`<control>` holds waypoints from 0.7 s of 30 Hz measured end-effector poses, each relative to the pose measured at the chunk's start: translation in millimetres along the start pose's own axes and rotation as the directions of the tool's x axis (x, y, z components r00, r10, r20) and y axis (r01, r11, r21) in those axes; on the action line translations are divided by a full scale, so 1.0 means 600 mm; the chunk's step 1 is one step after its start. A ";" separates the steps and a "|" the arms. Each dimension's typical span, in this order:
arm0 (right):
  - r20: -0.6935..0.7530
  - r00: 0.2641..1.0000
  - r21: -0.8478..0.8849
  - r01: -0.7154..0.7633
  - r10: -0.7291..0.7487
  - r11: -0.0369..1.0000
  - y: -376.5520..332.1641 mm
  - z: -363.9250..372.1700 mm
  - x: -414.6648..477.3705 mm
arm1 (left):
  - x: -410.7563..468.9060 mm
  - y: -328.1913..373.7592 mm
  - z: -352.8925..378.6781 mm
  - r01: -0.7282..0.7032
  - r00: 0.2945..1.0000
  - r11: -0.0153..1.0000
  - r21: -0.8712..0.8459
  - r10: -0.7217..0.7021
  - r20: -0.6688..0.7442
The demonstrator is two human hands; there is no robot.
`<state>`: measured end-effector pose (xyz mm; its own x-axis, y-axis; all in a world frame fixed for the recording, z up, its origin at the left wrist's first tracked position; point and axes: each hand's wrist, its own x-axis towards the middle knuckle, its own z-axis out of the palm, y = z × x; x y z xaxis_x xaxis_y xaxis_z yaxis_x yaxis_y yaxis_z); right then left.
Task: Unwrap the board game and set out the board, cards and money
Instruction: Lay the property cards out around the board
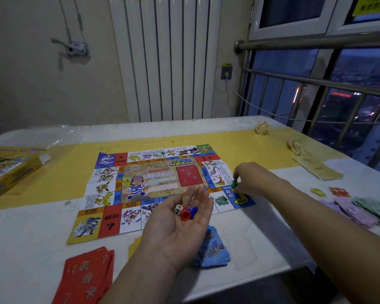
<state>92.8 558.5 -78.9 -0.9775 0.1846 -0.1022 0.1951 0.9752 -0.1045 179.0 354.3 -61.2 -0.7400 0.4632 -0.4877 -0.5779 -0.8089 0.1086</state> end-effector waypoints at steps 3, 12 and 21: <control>0.002 1.000 0.017 -0.003 0.003 1.000 0.003 -0.002 -0.004 | -0.001 0.000 0.000 -0.001 1.000 1.000 0.004 0.001 -0.001; -0.219 0.882 0.316 0.469 -0.418 0.825 -0.060 -0.090 -0.134 | 0.003 -0.005 -0.003 0.025 0.998 0.998 0.065 -0.028 0.051; -0.059 0.788 0.161 0.614 -0.613 0.773 -0.084 -0.056 -0.172 | -0.011 -0.014 -0.010 0.071 0.993 0.993 0.091 -0.079 0.086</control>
<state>181.3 494.5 -29.9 -0.8944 -0.4453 0.0420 -0.4361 0.8475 -0.3027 190.8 355.9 -63.8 -0.7188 0.5553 -0.4183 -0.6580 -0.7376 0.1515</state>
